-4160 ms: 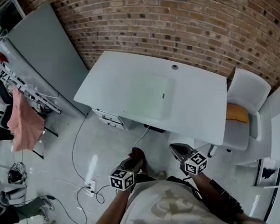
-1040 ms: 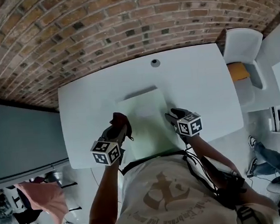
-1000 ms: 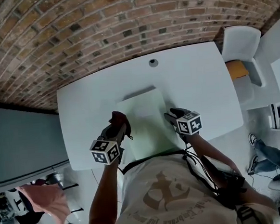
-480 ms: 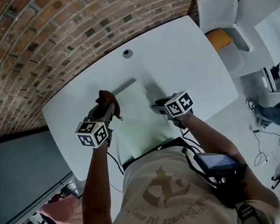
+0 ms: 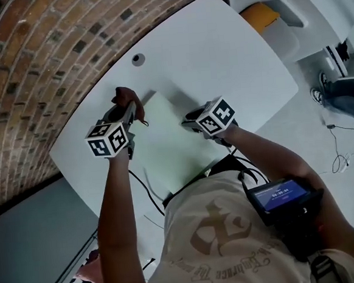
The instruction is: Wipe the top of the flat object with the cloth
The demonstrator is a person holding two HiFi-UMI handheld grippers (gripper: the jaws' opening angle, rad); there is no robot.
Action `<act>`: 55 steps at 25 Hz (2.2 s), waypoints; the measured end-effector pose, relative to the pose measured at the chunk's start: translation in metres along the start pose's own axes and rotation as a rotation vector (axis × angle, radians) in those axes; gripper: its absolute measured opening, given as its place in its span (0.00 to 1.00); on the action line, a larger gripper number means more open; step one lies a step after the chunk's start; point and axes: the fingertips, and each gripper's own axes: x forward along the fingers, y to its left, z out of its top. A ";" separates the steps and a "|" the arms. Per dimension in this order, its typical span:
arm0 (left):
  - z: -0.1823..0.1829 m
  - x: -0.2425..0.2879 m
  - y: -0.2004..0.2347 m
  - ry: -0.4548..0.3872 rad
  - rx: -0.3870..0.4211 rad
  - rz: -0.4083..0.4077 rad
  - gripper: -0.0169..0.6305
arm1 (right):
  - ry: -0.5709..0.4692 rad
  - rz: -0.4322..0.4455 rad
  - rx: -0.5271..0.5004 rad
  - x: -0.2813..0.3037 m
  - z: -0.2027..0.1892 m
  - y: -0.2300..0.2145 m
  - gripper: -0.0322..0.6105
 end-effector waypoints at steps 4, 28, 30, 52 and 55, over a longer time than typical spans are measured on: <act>0.015 0.035 0.000 0.041 0.018 -0.040 0.15 | -0.014 0.017 0.006 0.000 0.002 -0.002 0.29; -0.035 0.123 0.000 0.402 0.019 -0.144 0.14 | 0.001 0.060 0.000 -0.001 -0.002 -0.001 0.30; -0.042 0.117 0.006 0.440 0.040 -0.137 0.14 | 0.003 0.058 -0.001 -0.001 -0.002 -0.001 0.30; -0.108 0.018 0.081 0.558 -0.135 -0.059 0.15 | 0.018 0.030 -0.013 -0.005 -0.001 -0.012 0.30; -0.117 -0.008 0.089 0.530 -0.161 -0.035 0.15 | 0.019 0.015 -0.029 -0.006 -0.003 -0.003 0.30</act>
